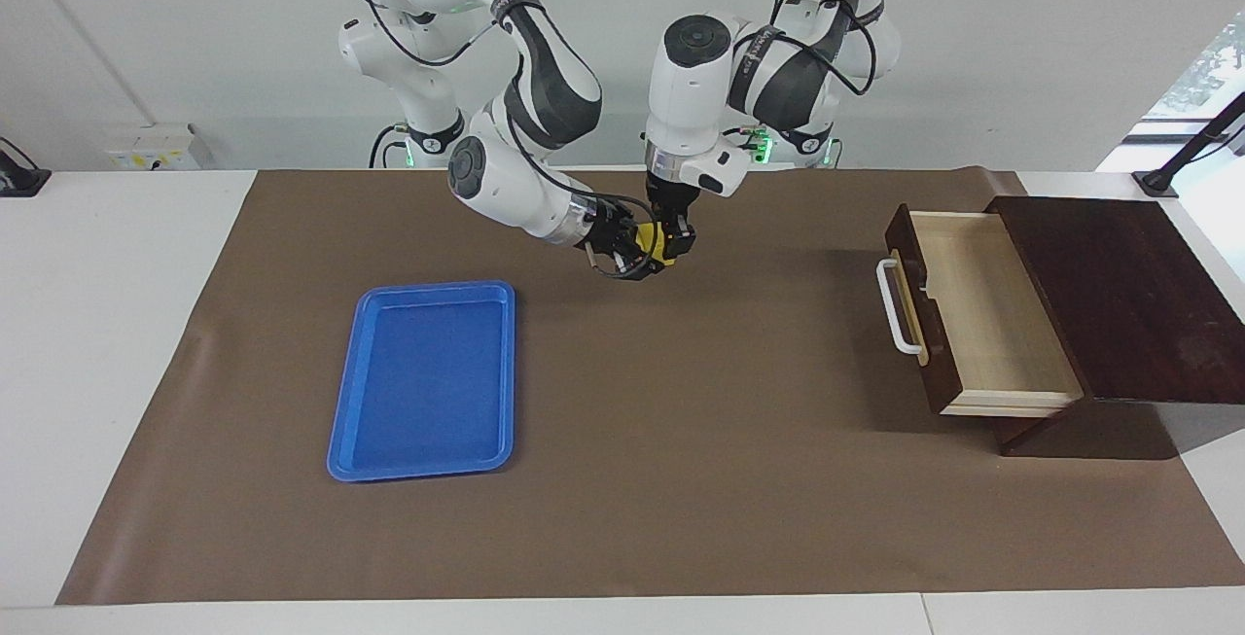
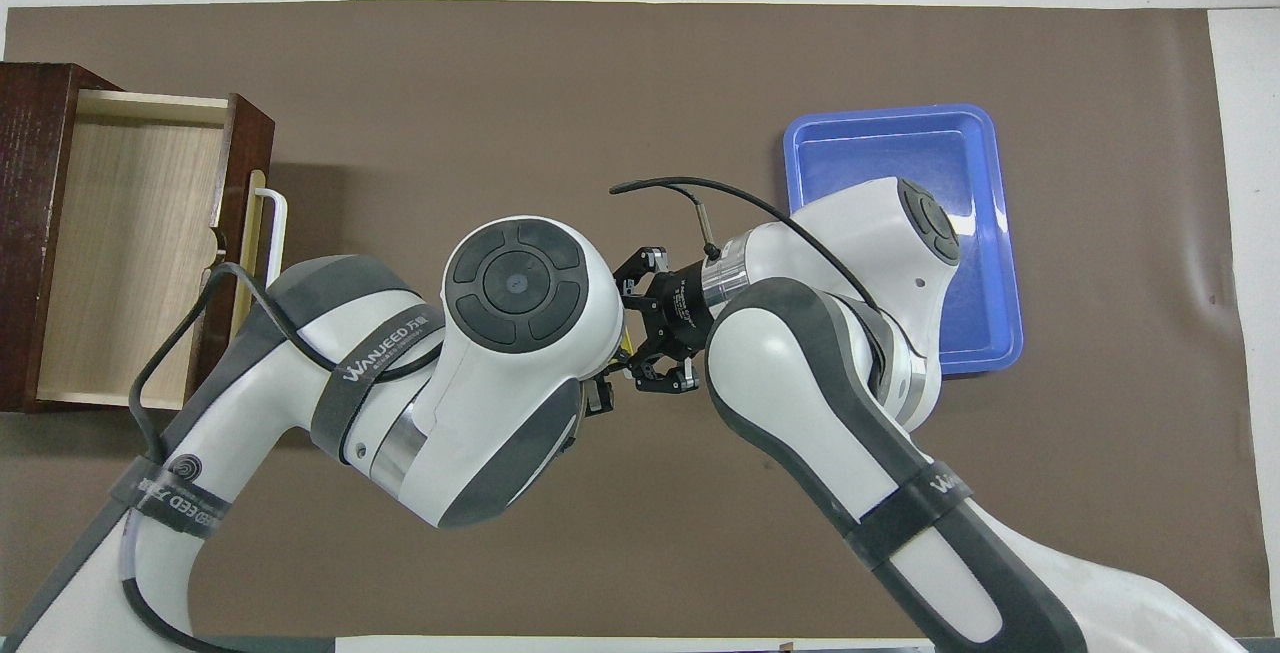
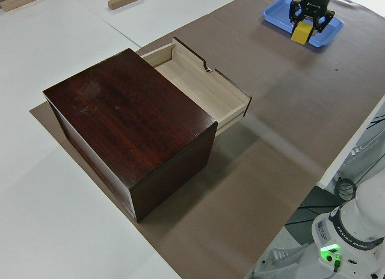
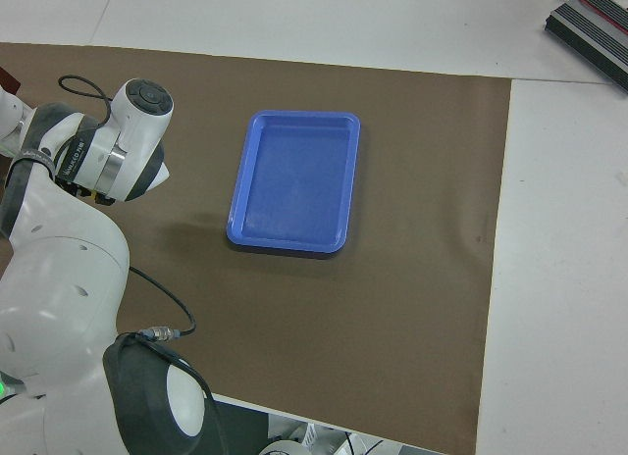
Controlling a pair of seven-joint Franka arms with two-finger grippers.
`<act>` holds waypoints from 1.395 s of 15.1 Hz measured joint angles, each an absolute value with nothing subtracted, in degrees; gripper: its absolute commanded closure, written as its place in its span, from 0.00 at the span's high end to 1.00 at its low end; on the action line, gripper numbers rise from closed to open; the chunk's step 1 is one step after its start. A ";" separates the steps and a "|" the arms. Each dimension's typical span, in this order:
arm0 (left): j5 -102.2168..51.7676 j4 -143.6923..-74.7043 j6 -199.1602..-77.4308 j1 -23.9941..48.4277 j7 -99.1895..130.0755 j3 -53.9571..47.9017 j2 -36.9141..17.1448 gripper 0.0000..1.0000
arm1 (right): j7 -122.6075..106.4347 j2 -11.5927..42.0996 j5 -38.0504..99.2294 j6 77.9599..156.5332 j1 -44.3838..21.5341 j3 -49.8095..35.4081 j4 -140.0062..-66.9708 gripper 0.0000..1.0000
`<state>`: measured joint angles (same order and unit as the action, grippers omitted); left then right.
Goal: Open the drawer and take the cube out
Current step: 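Carry the cube to the tray while the left gripper closes the drawer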
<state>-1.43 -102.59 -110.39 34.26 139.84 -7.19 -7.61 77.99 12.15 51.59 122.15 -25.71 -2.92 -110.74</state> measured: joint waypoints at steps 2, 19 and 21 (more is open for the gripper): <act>-1.24 -102.37 -110.37 34.20 139.37 -6.77 -7.56 1.00 | 77.99 12.17 51.60 121.93 -25.71 -2.95 -110.68 0.00; 3.38 -109.53 -117.43 3.54 93.70 -4.69 -6.69 1.00 | 69.70 14.67 47.86 120.58 -1.99 -1.84 -108.73 0.00; 3.41 -109.53 -117.49 1.96 89.23 -4.70 -6.69 1.00 | 65.57 16.62 47.60 120.48 0.89 -1.82 -108.69 0.00</act>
